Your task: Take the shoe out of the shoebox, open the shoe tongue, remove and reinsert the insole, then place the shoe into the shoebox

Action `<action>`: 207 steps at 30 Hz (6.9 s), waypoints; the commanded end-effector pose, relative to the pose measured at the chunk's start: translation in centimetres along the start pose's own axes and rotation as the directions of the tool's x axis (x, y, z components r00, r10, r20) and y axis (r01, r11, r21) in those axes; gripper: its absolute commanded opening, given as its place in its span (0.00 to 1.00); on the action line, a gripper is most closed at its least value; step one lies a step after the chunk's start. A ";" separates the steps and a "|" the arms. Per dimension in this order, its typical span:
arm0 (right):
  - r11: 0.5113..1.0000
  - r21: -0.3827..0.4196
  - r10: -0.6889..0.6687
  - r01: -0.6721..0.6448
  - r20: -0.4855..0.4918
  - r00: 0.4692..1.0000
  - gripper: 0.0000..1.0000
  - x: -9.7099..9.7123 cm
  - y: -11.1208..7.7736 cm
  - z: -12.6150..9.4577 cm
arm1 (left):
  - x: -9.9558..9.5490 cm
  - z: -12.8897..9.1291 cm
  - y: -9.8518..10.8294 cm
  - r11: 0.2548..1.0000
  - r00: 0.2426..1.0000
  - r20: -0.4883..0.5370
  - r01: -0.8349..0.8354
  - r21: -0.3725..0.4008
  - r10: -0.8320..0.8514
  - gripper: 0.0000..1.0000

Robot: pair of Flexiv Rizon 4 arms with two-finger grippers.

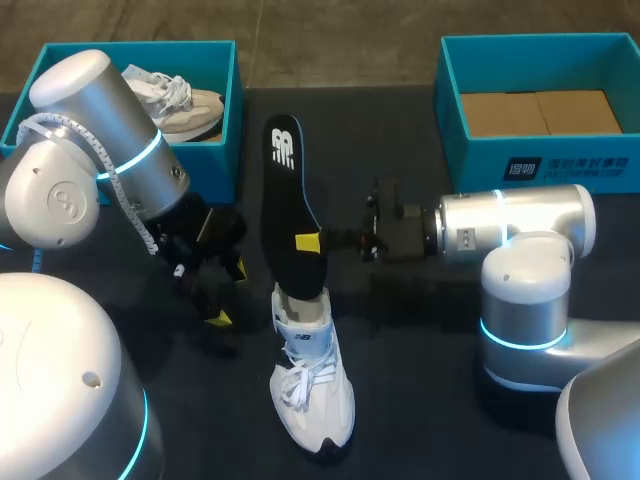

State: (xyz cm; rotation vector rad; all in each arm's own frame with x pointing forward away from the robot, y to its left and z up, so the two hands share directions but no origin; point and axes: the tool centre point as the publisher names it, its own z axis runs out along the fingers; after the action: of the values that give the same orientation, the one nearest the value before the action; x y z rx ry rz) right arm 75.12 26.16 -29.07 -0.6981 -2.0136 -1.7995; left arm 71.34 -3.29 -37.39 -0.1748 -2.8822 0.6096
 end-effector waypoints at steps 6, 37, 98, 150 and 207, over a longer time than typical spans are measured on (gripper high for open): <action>1.000 -0.031 -0.003 0.004 0.023 1.000 0.00 0.1 -0.5 0.5 | 0.0 0.1 0.0 1.000 1.000 0.001 0.000 -0.002 0.000 1.00; 0.997 -0.078 0.017 -0.011 0.082 0.996 0.00 -0.6 -1.9 0.4 | 0.0 0.1 0.0 1.000 1.000 0.001 0.000 -0.002 0.000 1.00; 0.994 -0.108 0.034 -0.021 0.119 0.992 0.00 -0.3 -4.9 0.0 | 0.0 0.1 0.0 1.000 1.000 0.001 0.000 -0.002 0.000 1.00; 0.993 -0.031 0.113 -0.110 0.099 0.989 0.00 0.7 -8.0 -0.1 | 0.4 0.6 -0.7 0.998 0.998 0.065 0.029 -0.060 -0.025 1.00; 0.975 0.062 0.211 -0.211 0.005 0.977 0.00 0.9 -8.2 0.5 | 0.4 0.6 -0.7 0.998 0.998 0.065 0.029 -0.060 -0.025 1.00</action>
State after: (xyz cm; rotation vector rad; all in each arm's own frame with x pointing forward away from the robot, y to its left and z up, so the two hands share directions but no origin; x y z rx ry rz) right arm 69.69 25.72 -35.04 -0.8536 -1.9029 -1.6126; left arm 70.91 -4.13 -37.62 -0.1282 -2.9591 0.5340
